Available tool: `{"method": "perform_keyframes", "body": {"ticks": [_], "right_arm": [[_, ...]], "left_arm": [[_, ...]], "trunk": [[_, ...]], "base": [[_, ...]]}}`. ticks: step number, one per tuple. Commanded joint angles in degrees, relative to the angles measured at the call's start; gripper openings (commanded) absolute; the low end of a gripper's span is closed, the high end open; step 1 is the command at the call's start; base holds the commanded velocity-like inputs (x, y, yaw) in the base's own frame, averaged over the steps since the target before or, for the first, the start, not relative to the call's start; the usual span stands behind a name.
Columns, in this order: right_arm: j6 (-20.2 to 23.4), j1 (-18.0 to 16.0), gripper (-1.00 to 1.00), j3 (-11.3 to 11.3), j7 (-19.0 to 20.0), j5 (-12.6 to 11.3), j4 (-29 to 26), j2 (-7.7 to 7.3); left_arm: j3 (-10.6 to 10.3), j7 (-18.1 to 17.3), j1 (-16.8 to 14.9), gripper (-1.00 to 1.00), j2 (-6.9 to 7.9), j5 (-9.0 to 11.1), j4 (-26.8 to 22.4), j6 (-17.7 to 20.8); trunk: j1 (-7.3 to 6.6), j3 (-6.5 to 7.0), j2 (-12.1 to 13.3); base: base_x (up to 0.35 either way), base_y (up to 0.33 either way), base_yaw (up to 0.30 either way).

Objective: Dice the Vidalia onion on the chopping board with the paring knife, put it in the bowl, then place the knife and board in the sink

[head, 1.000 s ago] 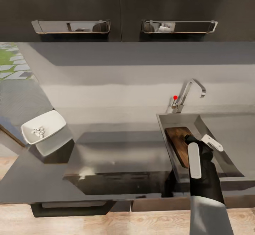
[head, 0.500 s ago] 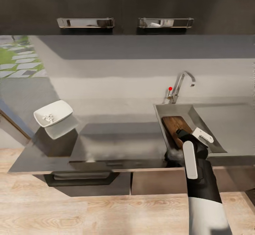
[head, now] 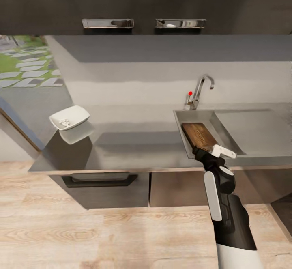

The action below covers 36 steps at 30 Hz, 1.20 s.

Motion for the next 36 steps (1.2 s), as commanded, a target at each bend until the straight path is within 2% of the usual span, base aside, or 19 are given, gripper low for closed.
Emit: {"method": "perform_keyframes", "body": {"ticks": [1, 3, 4, 7, 10, 14, 15, 17, 18, 19, 22, 23, 24, 31, 33, 36], "right_arm": [[0.12, 0.37, 1.00, 0.91, -0.41, -0.54, -0.10, 0.04], [-0.14, 1.69, 1.00, 3.53, -0.36, -0.45, -0.10, 0.04], [-0.71, 2.81, 1.00, 5.70, -0.34, 0.03, -0.07, 0.04], [-2.16, 5.43, 1.00, 8.36, -0.28, 2.12, 0.02, 0.04], [-3.35, 9.66, 1.00, 10.92, 0.58, 3.24, 0.12, 0.04], [-6.86, 17.45, 1.00, 15.12, 1.74, 4.46, 0.62, 0.04], [-8.12, 19.37, 1.00, 15.71, 1.85, 4.63, 1.11, -0.17], [-11.21, 23.06, 1.00, 17.23, 1.97, 4.81, 3.85, -2.43], [-16.06, 25.53, 1.00, 18.95, 2.02, 4.88, 9.51, -3.98], [-19.12, 26.24, 1.00, 19.46, 1.97, 4.90, 13.54, -4.53], [-29.21, 27.16, 1.00, 20.29, 2.05, 4.98, 28.76, -5.30], [-33.73, 27.34, 1.00, 20.57, 2.22, 4.97, 36.08, -5.43], [-36.14, 27.43, 1.00, 20.66, 2.58, 4.96, 40.56, -5.48], [-46.10, 27.62, 1.00, 20.34, 12.20, 4.86, 68.82, -5.60], [-49.05, 27.64, 1.00, 20.34, 13.37, 4.80, 74.07, -5.63], [-51.48, 27.69, 1.00, 20.12, 13.97, 4.77, 79.02, -5.71]], "left_arm": [[-0.29, 0.23, 0.01, 1.00, 0.09, 0.41, -0.05, -0.10], [-0.27, 0.23, 0.01, 1.00, 0.09, 0.41, -0.05, -0.10], [-0.26, 0.23, 0.01, 1.00, 0.09, 0.41, -0.05, -0.10], [-0.25, 0.23, 0.00, 1.00, 0.09, 0.41, -0.04, -0.10], [-0.25, 0.31, -0.06, 1.00, 0.17, 0.44, -0.04, -0.10], [-0.17, 0.44, -0.07, 1.00, 0.27, 0.49, -0.23, -0.10], [-0.14, 0.46, -0.08, 1.00, 0.30, 0.52, -0.29, -0.10], [-0.07, 0.51, -0.08, 1.00, 0.33, 0.56, -0.37, -0.10], [-0.02, 0.55, -0.08, 1.00, 0.41, 0.57, -0.47, -0.10], [-0.01, 0.56, -0.08, 1.00, 0.49, 0.58, -0.51, -0.10], [0.01, 0.57, -0.08, 1.00, 1.43, 0.68, -0.45, -0.06], [0.01, 0.57, -0.08, 1.00, 1.83, 0.72, -0.35, -0.03], [0.01, 0.58, -0.08, 1.00, 1.99, 0.73, -0.29, -0.03], [0.04, 0.62, -0.08, 1.00, 2.28, 0.76, 0.39, 0.00], [0.08, 0.65, -0.08, 1.00, 2.28, 0.76, 0.80, -0.01], [0.05, 0.72, -0.08, 1.00, 2.29, 0.76, 1.45, -0.01]], "trunk": [[0.00, -0.09, -0.11], [0.00, -0.09, -0.11], [0.00, -0.09, -0.11], [0.00, -0.09, -0.11], [0.00, -0.09, -0.11], [0.00, -0.09, -0.11], [0.00, -0.09, -0.11], [0.00, -0.09, -0.11], [0.00, -0.09, -0.11], [0.00, -0.09, -0.11], [0.00, -0.09, -0.11], [0.00, -0.09, -0.11], [0.00, -0.09, -0.11], [0.00, -0.09, -0.11], [0.00, -0.09, -0.11], [0.00, -0.09, -0.11]], "base": [[-0.336, 0.000, 0.000], [-0.336, 0.000, 0.000], [-0.336, 0.000, 0.000], [-0.336, 0.000, 0.000], [-0.336, 0.000, 0.000], [-0.295, 0.000, 0.000], [-0.208, 0.000, 0.000], [-0.133, 0.000, 0.000], [-0.044, 0.000, 0.000], [-0.028, 0.000, 0.000], [-0.012, 0.000, 0.000], [-0.004, 0.000, 0.000], [-0.002, 0.000, 0.000], [0.000, 0.000, 0.000], [0.000, 0.000, 0.000], [0.000, 0.000, -0.002]]}}
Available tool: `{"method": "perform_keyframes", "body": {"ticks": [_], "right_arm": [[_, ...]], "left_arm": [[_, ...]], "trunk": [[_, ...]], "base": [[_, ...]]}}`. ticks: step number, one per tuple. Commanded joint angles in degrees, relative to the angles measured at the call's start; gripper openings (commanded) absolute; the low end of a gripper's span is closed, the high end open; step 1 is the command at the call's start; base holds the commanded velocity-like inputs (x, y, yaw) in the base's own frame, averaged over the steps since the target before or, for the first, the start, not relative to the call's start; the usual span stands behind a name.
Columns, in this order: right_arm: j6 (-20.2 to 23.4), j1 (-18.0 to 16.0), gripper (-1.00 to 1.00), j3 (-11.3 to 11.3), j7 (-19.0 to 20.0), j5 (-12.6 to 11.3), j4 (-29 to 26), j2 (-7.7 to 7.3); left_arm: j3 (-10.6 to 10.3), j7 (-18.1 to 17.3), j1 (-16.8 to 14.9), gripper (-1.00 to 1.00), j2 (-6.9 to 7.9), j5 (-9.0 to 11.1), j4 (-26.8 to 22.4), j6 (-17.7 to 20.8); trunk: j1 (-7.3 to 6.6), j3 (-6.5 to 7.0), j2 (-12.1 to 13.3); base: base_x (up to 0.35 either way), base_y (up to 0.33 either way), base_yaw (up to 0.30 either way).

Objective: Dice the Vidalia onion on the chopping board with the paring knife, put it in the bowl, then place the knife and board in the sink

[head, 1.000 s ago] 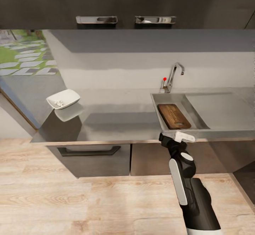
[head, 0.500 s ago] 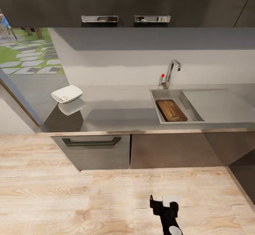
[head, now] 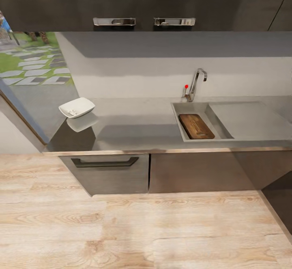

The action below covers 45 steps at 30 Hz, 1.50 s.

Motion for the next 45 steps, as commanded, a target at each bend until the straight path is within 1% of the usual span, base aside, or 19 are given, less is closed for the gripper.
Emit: {"method": "perform_keyframes", "body": {"ticks": [1, 4, 7, 11, 15, 19, 23, 28, 36, 42, 45], "right_arm": [[-0.59, -0.03, 1.00, 0.20, -0.20, -0.56, 1.38, -0.02], [-1.04, 0.02, 1.00, -2.16, -0.10, -0.56, 4.17, -0.06], [-1.15, 0.08, 1.00, -4.91, -0.07, -0.56, 5.11, -0.27], [-1.19, 0.10, 1.00, -6.00, -0.04, -0.62, 5.37, -0.91], [-1.19, 0.10, 1.00, -6.24, 0.26, -0.65, 5.42, -1.07], [-1.17, 0.10, 1.00, -6.30, 2.05, -0.65, 5.48, -1.17], [-1.23, 0.10, 1.00, -6.29, 2.37, -0.65, 5.51, -1.18], [-1.33, 0.17, 1.00, -6.24, 2.48, -0.62, 5.58, -1.10], [-1.36, 0.19, 1.00, -6.20, 2.49, -0.56, 5.98, -1.03], [-1.37, 0.19, 1.00, -6.20, 2.49, -0.56, 6.52, -0.89], [-1.37, 0.19, 1.00, -6.20, 2.49, -0.56, 6.56, -0.91]], "left_arm": [[-0.33, 0.32, 0.01, 1.00, 0.08, 0.44, 0.48, -0.11], [-0.22, 0.50, 0.01, 1.00, 0.08, 0.44, 2.66, -0.05], [1.17, 0.50, 0.01, 1.00, 0.08, 0.44, 7.01, -0.05], [2.29, 0.49, 0.01, 1.00, 0.33, 0.40, 11.22, -0.10], [2.61, 0.42, 0.01, 1.00, 0.99, 0.43, 13.52, -0.11], [2.69, 0.42, 0.01, 1.00, 1.12, 0.44, 13.96, -0.11], [2.70, 0.47, 0.01, 1.00, 1.13, 0.44, 14.03, -0.11], [2.70, 0.48, 0.01, 1.00, 1.11, 0.44, 14.08, -0.11], [2.64, 0.42, 0.01, 1.00, 1.13, 0.34, 14.36, -0.13], [2.58, 0.40, 0.01, 1.00, 1.14, 0.19, 15.37, -0.14], [2.54, 0.36, 0.01, 1.00, 1.11, 0.18, 17.23, -0.12]], "trunk": [[0.03, -0.05, -0.09], [0.03, 0.11, -0.09], [0.03, 0.34, -0.09], [0.03, 0.66, -0.09], [0.03, 0.94, -0.09], [0.03, 1.02, -0.09], [0.03, 1.03, -0.09], [0.03, 1.15, -0.09], [0.03, 1.81, -0.09], [0.03, 2.35, -0.09], [0.03, 2.62, -0.09]], "base": [[0.000, 0.000, -0.039], [0.000, 0.000, -0.090], [0.000, 0.000, -0.120], [0.000, 0.000, -0.128], [0.000, 0.000, -0.143], [0.000, 0.000, -0.172], [0.000, 0.000, -0.145], [0.000, 0.000, -0.017], [0.000, 0.000, -0.001], [0.000, 0.000, 0.000], [0.000, 0.000, 0.000]]}}
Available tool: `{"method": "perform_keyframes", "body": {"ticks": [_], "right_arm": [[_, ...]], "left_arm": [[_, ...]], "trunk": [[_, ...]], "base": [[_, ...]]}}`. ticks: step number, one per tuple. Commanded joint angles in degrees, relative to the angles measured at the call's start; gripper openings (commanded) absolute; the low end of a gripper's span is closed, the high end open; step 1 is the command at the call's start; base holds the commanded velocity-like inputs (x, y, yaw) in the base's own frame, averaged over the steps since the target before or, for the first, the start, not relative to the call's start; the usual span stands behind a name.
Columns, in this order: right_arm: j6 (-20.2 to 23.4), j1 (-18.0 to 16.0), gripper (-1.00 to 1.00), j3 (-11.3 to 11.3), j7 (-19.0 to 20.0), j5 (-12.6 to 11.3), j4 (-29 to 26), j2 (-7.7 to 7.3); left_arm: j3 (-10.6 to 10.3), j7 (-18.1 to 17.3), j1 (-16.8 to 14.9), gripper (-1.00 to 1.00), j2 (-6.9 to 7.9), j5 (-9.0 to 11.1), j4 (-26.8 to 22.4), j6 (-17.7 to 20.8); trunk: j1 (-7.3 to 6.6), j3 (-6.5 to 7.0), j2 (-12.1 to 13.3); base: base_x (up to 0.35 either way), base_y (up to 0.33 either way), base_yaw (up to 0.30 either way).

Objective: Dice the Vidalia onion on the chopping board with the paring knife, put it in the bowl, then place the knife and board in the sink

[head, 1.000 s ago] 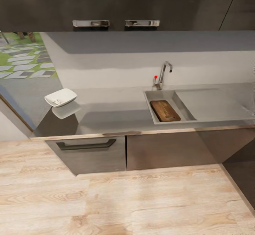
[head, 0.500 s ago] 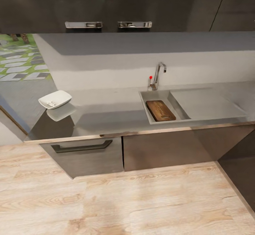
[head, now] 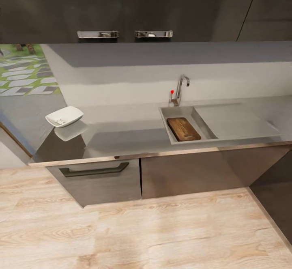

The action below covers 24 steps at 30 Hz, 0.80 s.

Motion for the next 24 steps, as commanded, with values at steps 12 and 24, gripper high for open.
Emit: {"method": "perform_keyframes", "body": {"ticks": [12, 24], "right_arm": [[-0.21, -0.04, 1.00, 0.46, -0.21, -0.52, 1.46, -0.25], [-0.21, -0.04, 1.00, 0.44, -0.28, -0.57, 2.59, -0.16]], "left_arm": [[-0.29, 0.04, 0.03, 1.00, -1.25, 0.49, 16.31, 0.10], [-0.20, 0.04, 0.03, 1.00, -1.71, 0.41, 17.67, 0.09]], "trunk": [[0.04, 1.00, -0.09], [0.04, 2.09, -0.09]], "base": [[0.000, 0.000, 0.000], [0.000, 0.000, 0.000]]}}
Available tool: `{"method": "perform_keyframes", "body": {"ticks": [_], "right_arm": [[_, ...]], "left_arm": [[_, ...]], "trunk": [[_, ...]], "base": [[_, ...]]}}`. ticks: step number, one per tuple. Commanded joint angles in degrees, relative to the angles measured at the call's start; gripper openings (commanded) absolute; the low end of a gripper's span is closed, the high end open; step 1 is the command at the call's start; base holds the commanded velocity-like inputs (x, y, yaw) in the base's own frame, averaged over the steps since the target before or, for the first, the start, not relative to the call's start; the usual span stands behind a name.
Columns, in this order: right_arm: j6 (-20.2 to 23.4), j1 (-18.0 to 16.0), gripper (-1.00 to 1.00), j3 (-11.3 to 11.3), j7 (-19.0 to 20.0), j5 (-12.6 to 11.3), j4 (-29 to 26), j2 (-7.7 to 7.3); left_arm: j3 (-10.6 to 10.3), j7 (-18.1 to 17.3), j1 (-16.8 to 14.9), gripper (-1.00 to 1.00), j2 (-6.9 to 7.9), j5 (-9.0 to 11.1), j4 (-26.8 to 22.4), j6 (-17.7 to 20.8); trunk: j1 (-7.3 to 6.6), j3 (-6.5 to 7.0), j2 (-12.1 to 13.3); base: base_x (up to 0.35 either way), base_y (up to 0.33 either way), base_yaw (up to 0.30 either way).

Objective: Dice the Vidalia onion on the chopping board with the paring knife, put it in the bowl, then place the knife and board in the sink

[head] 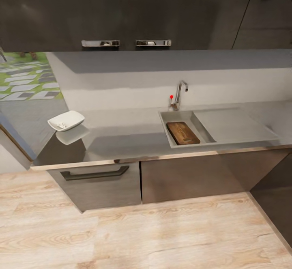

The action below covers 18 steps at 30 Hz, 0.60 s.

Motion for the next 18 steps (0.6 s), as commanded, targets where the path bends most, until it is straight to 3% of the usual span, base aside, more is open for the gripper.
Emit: {"method": "perform_keyframes", "body": {"ticks": [1, 18], "right_arm": [[-0.21, -0.04, 1.00, 0.49, -0.19, -0.59, 0.06, 0.02], [-0.21, -0.04, 1.00, 0.47, -0.20, -0.60, -0.01, 0.03]], "left_arm": [[-0.12, 0.06, 0.04, 1.00, 0.00, 0.42, -0.11, -0.08], [-0.12, 0.06, 0.04, 1.00, 0.00, 0.42, -0.14, -0.04]], "trunk": [[0.03, 0.00, -0.09], [0.03, 1.55, -0.09]], "base": [[0.000, 0.000, 0.000], [0.000, 0.000, 0.000]]}}
